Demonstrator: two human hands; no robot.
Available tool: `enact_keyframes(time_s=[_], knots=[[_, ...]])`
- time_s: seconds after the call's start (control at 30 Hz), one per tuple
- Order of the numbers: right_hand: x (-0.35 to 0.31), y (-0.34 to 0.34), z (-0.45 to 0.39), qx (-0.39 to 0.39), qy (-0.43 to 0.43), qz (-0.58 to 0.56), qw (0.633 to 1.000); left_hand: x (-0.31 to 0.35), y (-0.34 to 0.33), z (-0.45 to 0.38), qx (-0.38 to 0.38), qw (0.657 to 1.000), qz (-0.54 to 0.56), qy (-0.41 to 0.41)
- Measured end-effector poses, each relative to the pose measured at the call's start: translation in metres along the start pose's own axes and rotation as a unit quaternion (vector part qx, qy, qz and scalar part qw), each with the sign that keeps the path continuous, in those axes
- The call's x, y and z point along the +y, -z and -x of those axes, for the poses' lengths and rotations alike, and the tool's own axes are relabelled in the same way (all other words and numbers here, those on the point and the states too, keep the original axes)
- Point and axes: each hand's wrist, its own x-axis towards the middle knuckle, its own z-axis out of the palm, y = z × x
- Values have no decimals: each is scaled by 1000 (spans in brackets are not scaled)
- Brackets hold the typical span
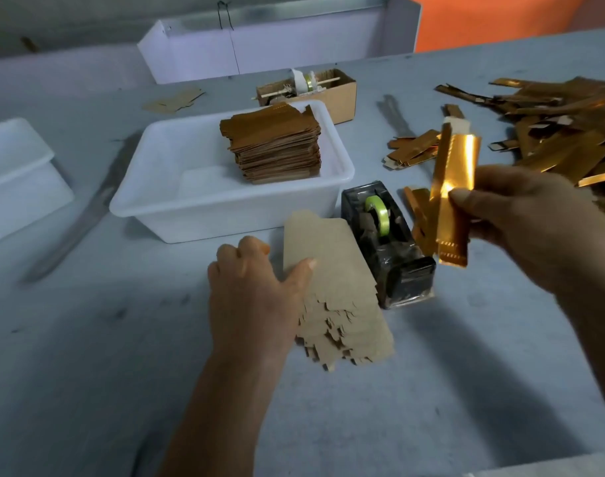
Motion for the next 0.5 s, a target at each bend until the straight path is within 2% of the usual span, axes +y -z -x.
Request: enact_keyframes(time_s=[0.1,0.2,0.27,0.33,0.4,0.5], knots=[[8,9,-27,48,-25,72,996,-8,-6,-6,-95,987,95,83],[26,12,-43,98,-57,216,970,-17,-10,-13,-157,945,237,164],[33,9,-40,141,-31,263,954,-22,-9,-18,-186,905,315,220],[34,3,-30,157,9,250,955,-27,-8,-21,-205,879,352,246],[32,-4,-18,146,50,232,960,-28,-6,-21,-208,882,351,238],[20,-13,4,150,129,225,954,-25,2,-20,-171,907,336,185]])
